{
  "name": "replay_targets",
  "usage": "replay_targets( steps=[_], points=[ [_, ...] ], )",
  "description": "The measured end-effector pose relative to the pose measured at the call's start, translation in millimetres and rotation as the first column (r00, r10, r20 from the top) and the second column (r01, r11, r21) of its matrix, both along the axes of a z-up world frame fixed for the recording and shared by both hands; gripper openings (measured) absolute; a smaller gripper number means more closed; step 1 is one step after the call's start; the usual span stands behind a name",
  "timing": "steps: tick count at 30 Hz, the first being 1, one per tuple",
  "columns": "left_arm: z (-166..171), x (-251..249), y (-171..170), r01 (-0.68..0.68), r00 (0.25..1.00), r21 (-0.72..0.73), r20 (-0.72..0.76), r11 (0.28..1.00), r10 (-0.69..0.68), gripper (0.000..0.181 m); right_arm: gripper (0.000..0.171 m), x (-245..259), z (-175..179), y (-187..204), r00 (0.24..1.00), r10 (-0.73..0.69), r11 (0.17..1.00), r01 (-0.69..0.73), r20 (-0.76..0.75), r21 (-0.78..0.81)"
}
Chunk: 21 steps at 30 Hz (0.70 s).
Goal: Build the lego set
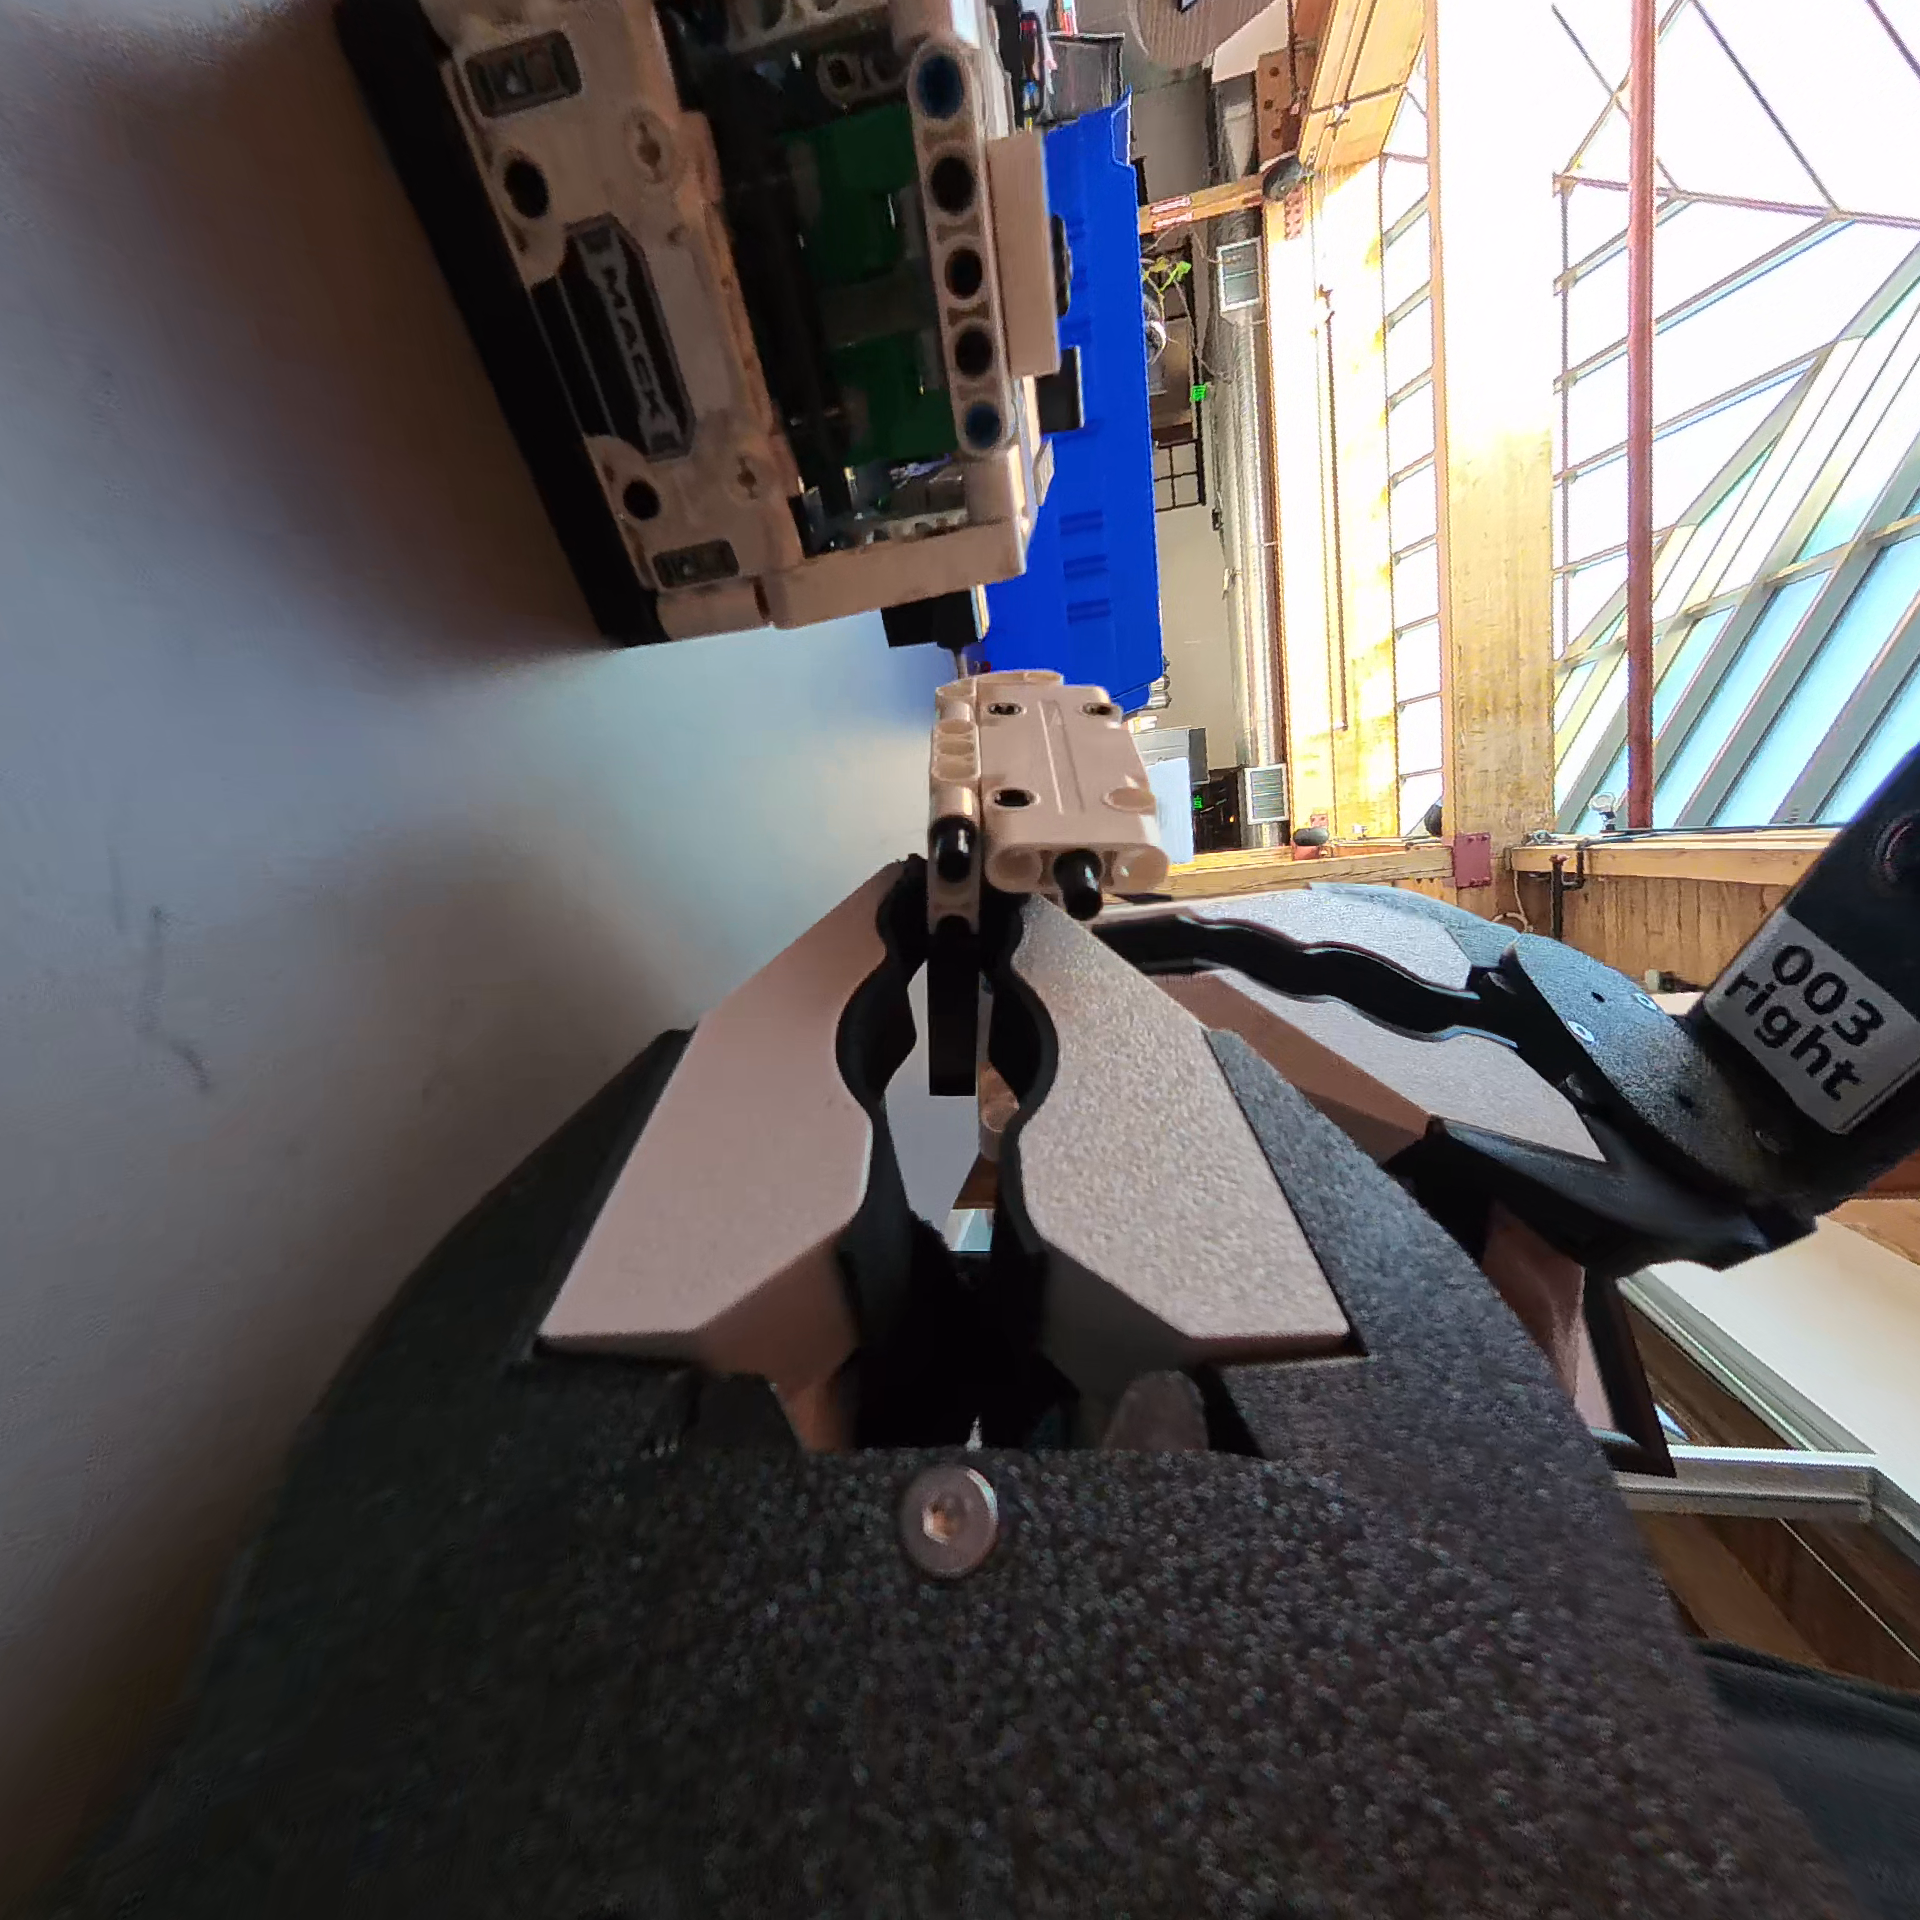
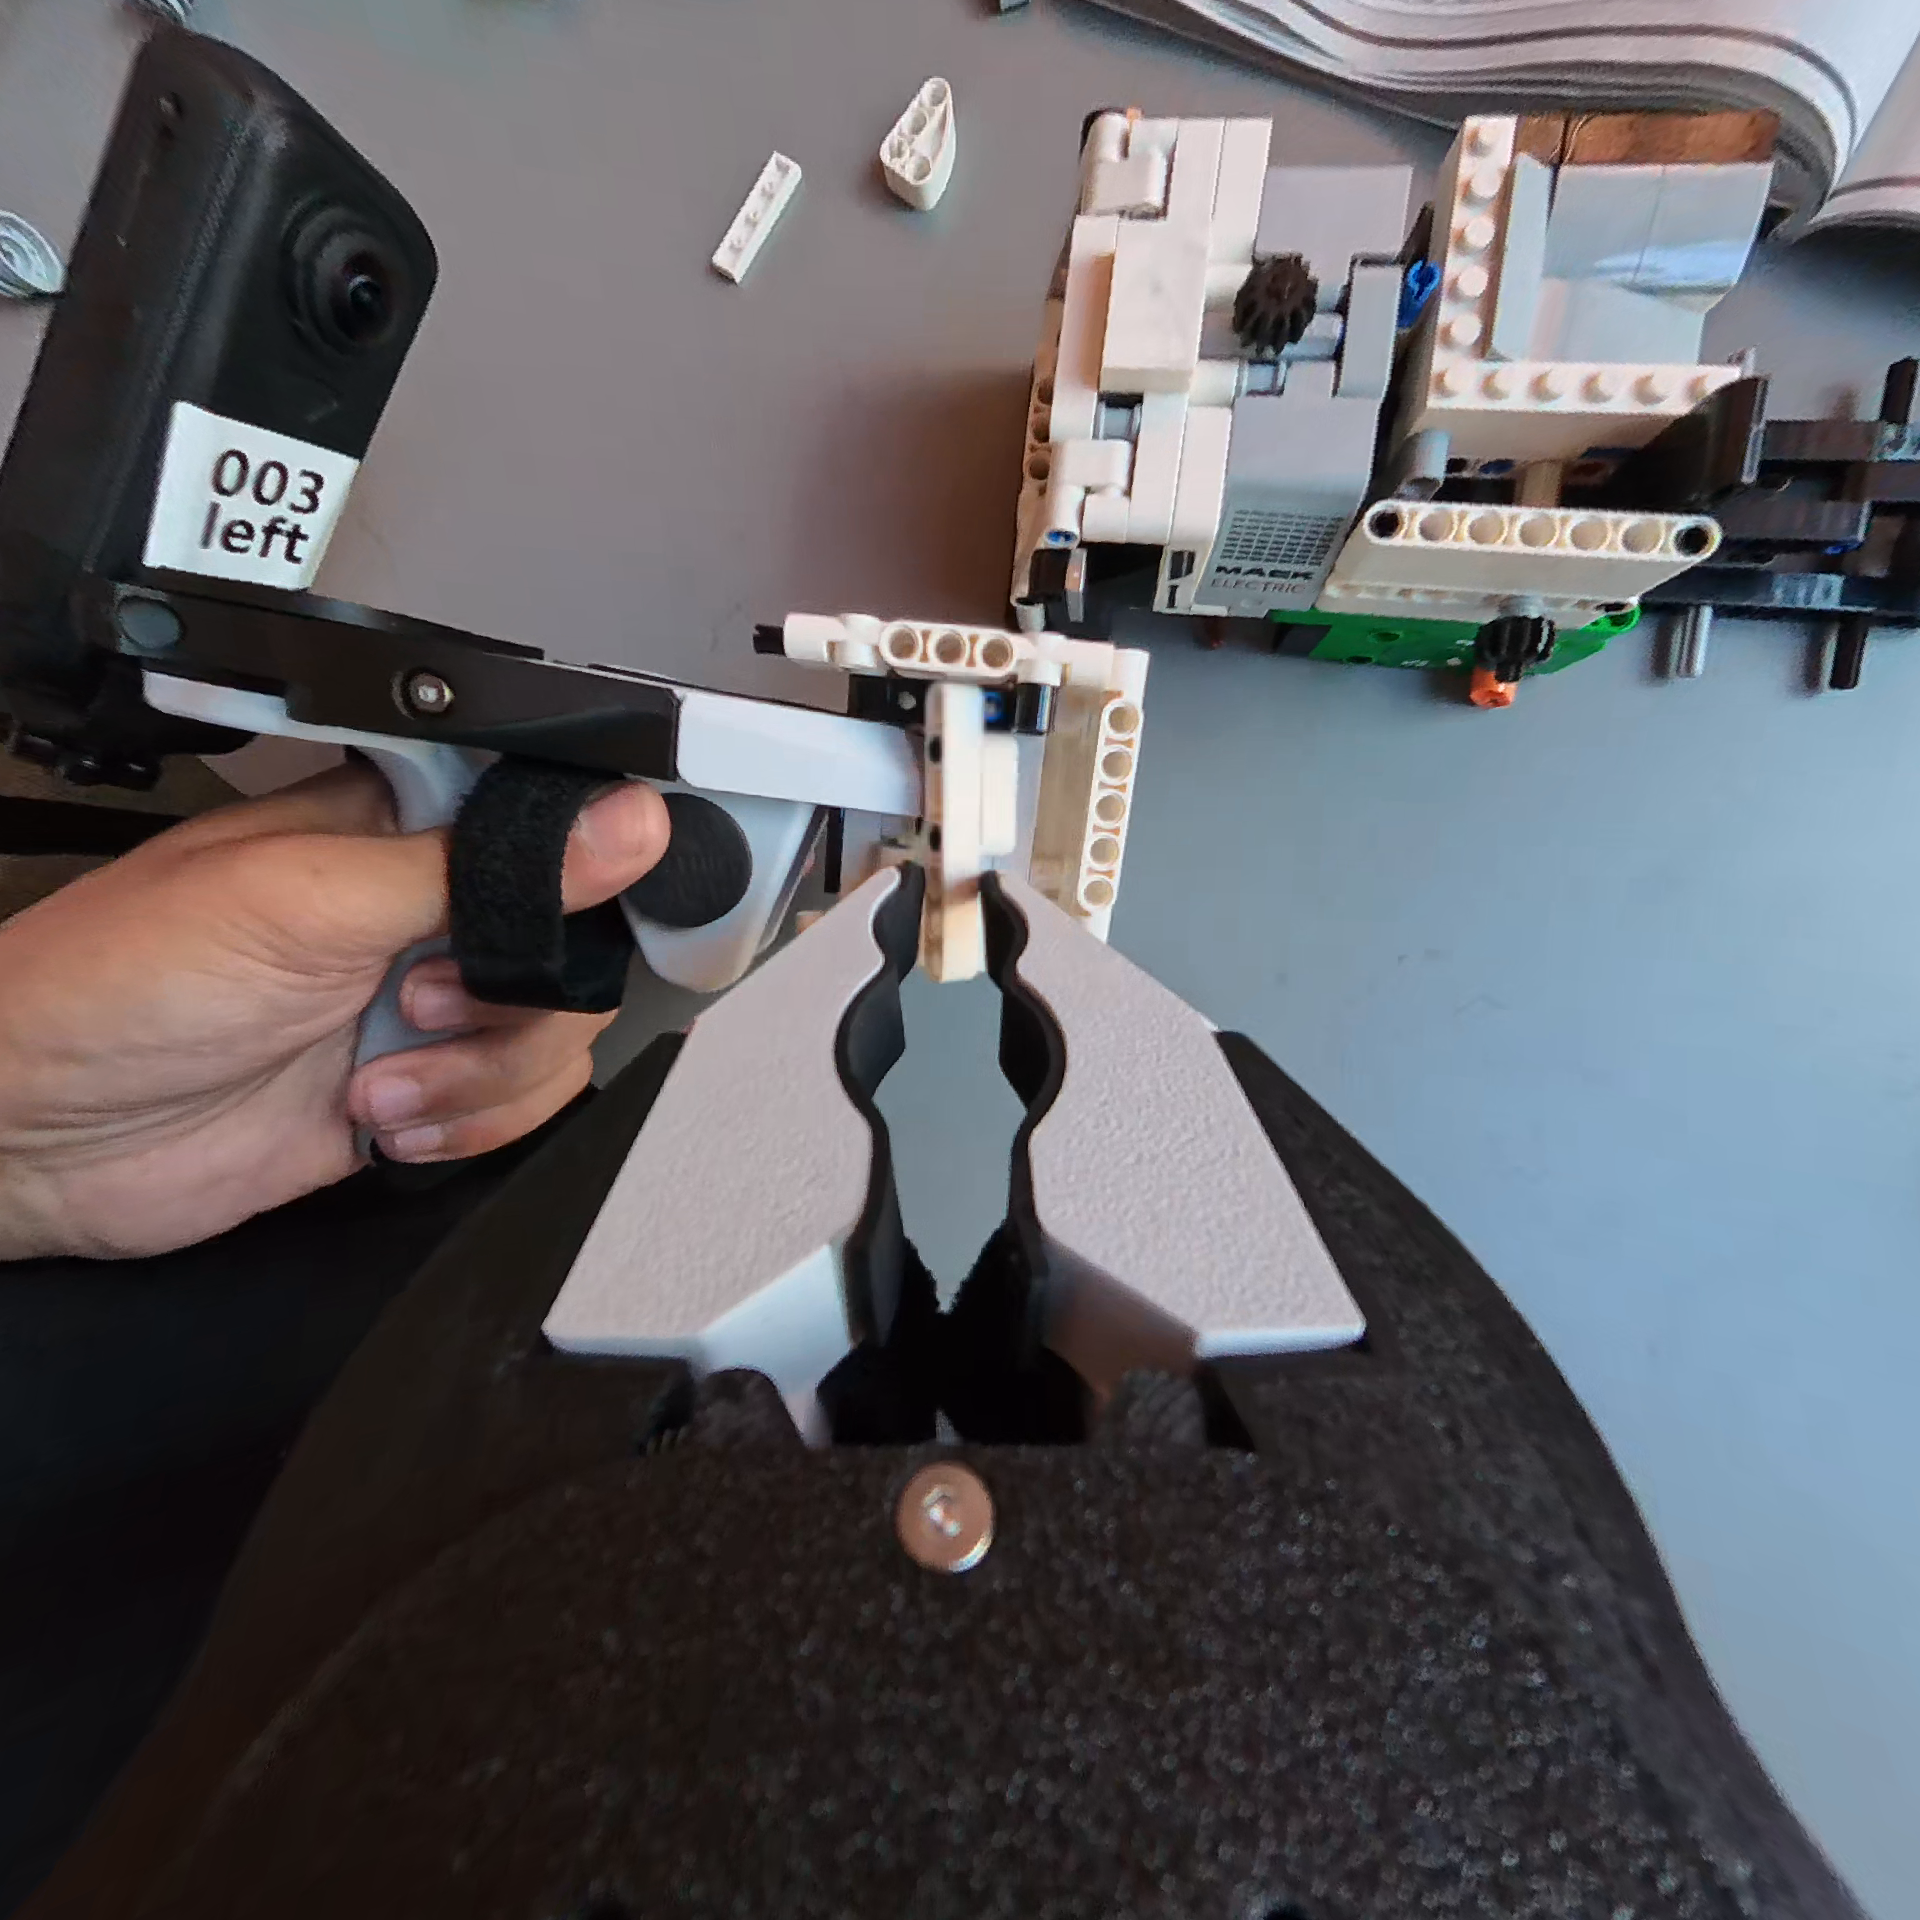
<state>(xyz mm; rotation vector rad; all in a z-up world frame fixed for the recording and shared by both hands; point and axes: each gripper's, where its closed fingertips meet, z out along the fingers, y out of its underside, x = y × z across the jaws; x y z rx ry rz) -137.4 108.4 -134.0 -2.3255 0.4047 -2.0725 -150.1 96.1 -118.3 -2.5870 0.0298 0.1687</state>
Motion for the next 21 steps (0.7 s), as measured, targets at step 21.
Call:
replay_targets(
  steps=[21],
  points=[
    [2, -4, -1, 0.032, 0.999, -0.098, -0.001, 0.995, -0.032, 0.007, 0.02, -5, 4, 7, 0.823, 0.242, 0.943, -0.324, 0.514, 0.075]
  ],
)
